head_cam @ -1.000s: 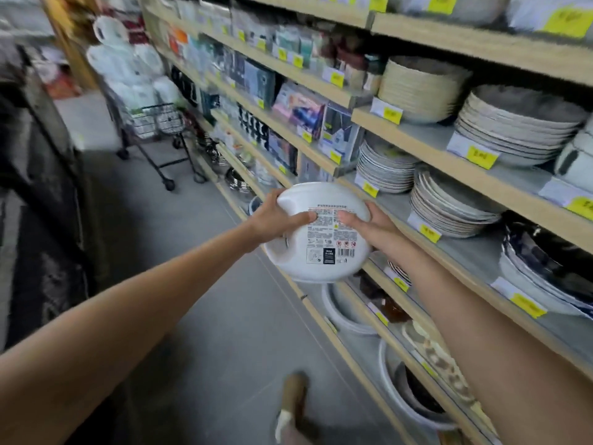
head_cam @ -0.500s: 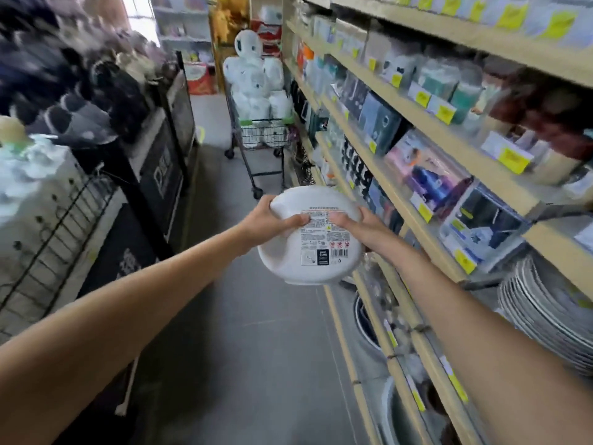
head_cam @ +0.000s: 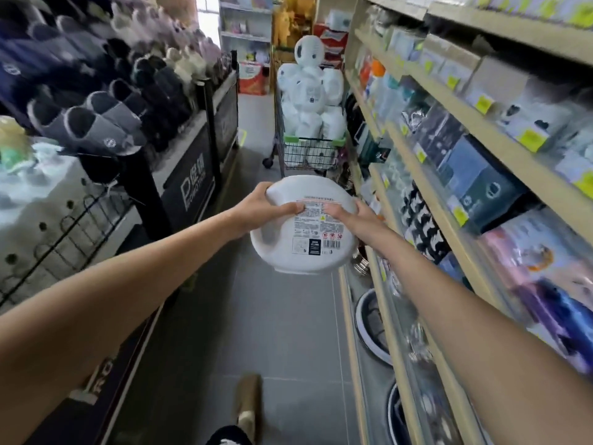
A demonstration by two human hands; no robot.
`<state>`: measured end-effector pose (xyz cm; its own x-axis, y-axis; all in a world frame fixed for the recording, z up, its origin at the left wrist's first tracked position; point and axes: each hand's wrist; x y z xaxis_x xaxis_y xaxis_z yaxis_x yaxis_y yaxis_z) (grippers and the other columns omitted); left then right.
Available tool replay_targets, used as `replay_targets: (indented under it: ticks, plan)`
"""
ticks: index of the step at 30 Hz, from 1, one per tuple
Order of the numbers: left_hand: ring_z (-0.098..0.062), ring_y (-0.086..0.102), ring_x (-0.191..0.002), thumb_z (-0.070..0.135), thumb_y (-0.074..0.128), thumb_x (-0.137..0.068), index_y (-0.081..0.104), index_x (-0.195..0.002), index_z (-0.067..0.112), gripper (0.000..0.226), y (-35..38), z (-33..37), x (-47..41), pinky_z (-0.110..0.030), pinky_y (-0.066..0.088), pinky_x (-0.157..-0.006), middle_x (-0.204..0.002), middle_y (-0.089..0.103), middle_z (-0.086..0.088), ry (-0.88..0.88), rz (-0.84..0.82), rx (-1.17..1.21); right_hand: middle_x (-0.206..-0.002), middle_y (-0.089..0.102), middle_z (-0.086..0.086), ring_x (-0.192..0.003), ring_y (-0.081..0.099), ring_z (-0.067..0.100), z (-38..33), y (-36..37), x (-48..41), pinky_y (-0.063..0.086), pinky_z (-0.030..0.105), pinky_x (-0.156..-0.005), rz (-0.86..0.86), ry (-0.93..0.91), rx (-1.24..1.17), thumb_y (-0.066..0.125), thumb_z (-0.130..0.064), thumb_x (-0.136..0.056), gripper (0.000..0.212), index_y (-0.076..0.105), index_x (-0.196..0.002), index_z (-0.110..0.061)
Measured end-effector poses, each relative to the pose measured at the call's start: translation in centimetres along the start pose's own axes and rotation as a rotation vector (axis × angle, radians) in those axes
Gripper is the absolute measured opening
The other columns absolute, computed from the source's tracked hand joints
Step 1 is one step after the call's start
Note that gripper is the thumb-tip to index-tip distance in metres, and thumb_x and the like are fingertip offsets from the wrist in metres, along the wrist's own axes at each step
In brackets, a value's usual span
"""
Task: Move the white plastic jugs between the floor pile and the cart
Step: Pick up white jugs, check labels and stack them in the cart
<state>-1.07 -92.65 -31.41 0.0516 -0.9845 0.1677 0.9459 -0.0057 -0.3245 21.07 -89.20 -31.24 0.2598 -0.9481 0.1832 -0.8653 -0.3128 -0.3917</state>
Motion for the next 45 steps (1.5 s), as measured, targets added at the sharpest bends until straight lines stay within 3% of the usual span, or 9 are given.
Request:
replay_targets:
  ticks: [5, 9, 18, 26, 29, 33, 35, 38, 45]
  plan:
    - [-0.010, 0.060, -0.100, 0.052, 0.080, -0.068, 0.038, -0.133, 0.019, 0.084, -4.2, 1.7, -12.4, -0.024, 0.049, -0.079, -0.119, 0.058, 0.001, 0.018, -0.043, -0.028, -0.119, 0.060, 0.002, -0.096, 0.061, 0.015, -3.2, -0.5, -12.0, 0.046, 0.021, -0.067, 0.039, 0.012, -0.027, 0.067, -0.046, -0.084, 0.064, 0.043, -0.135, -0.016]
    - [-0.002, 0.057, -0.090, 0.045, 0.077, -0.075, 0.033, -0.136, 0.019, 0.079, -6.6, 4.1, -20.5, -0.016, 0.043, -0.066, -0.107, 0.056, 0.007, 0.050, -0.077, -0.046, -0.119, 0.060, 0.003, -0.096, 0.062, 0.017, -5.1, -1.6, -19.8, 0.049, 0.026, -0.070, 0.099, 0.011, -0.065, 0.069, -0.045, -0.084, 0.065, 0.043, -0.136, -0.017]
    - [-0.005, 0.057, -0.099, 0.042, 0.077, -0.076, 0.032, -0.138, 0.018, 0.081, -8.2, 5.5, -36.4, -0.015, 0.044, -0.068, -0.119, 0.055, 0.003, 0.093, -0.074, -0.024, -0.110, 0.061, -0.005, -0.096, 0.062, 0.011, -5.9, -4.5, -35.8, 0.049, 0.027, -0.075, 0.151, -0.028, -0.099, 0.073, -0.043, -0.080, 0.053, 0.045, -0.123, -0.026]
    - [-0.010, 0.058, -0.101, 0.042, 0.078, -0.075, 0.033, -0.138, 0.017, 0.081, -8.8, 7.9, -55.2, -0.018, 0.045, -0.072, -0.119, 0.056, 0.002, 0.049, -0.032, -0.013, -0.113, 0.062, -0.003, -0.095, 0.062, 0.011, -6.2, -9.4, -55.5, 0.048, 0.022, -0.070, 0.106, -0.037, -0.080, 0.070, -0.045, -0.083, 0.058, 0.047, -0.130, -0.022]
    - [-0.001, 0.057, -0.091, 0.037, 0.078, -0.077, 0.034, -0.133, 0.018, 0.073, -9.1, 9.4, -62.2, -0.009, 0.046, -0.060, -0.111, 0.057, 0.006, 0.035, -0.020, 0.008, -0.108, 0.061, -0.007, -0.093, 0.061, 0.009, -7.1, -11.7, -62.8, 0.048, 0.024, -0.072, 0.065, -0.027, -0.057, 0.070, -0.048, -0.081, 0.052, 0.046, -0.123, -0.027]
    - [-0.009, 0.060, -0.098, 0.042, 0.080, -0.073, 0.034, -0.137, 0.018, 0.082, -10.1, 11.1, -70.5, -0.019, 0.050, -0.077, -0.120, 0.058, 0.000, 0.031, 0.032, 0.007, -0.109, 0.062, -0.006, -0.099, 0.062, 0.012, -8.5, -13.6, -71.5, 0.051, 0.028, -0.080, 0.048, -0.070, -0.125, 0.078, -0.054, -0.067, 0.066, 0.047, -0.117, -0.024]
    - [-0.006, 0.060, -0.093, 0.040, 0.080, -0.074, 0.034, -0.136, 0.019, 0.080, -10.7, 11.6, -74.3, -0.013, 0.050, -0.069, -0.115, 0.059, 0.002, 0.020, 0.046, 0.018, -0.114, 0.062, -0.004, -0.102, 0.062, 0.012, -9.0, -14.2, -75.5, 0.051, 0.028, -0.082, 0.040, -0.075, -0.137, 0.078, -0.053, -0.068, 0.069, 0.048, -0.121, -0.021]
    - [0.000, 0.057, -0.088, 0.038, 0.079, -0.075, 0.034, -0.136, 0.019, 0.078, -11.7, 12.4, -79.5, -0.008, 0.046, -0.054, -0.111, 0.057, 0.005, 0.026, 0.044, 0.001, -0.119, 0.062, -0.003, -0.105, 0.063, 0.013, -9.5, -15.1, -80.7, 0.053, 0.033, -0.085, 0.045, -0.059, -0.131, 0.073, -0.069, -0.049, 0.098, 0.047, -0.129, -0.020]
    - [-0.014, 0.058, -0.105, 0.047, 0.079, -0.072, 0.036, -0.136, 0.021, 0.082, -14.5, 12.2, -93.3, -0.025, 0.046, -0.085, -0.120, 0.057, 0.001, 0.056, 0.038, -0.003, -0.119, 0.064, -0.004, -0.107, 0.064, 0.015, -10.5, -16.7, -94.5, 0.053, 0.044, -0.093, 0.050, -0.057, -0.098, 0.078, -0.075, -0.049, 0.094, 0.050, -0.125, -0.026]
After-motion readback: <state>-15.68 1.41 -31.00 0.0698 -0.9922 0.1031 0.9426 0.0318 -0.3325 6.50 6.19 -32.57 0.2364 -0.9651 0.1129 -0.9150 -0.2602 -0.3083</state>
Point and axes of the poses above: each hand's wrist, its own x-axis away from the middle knuckle, its own y-axis out of the palm, z = x × y
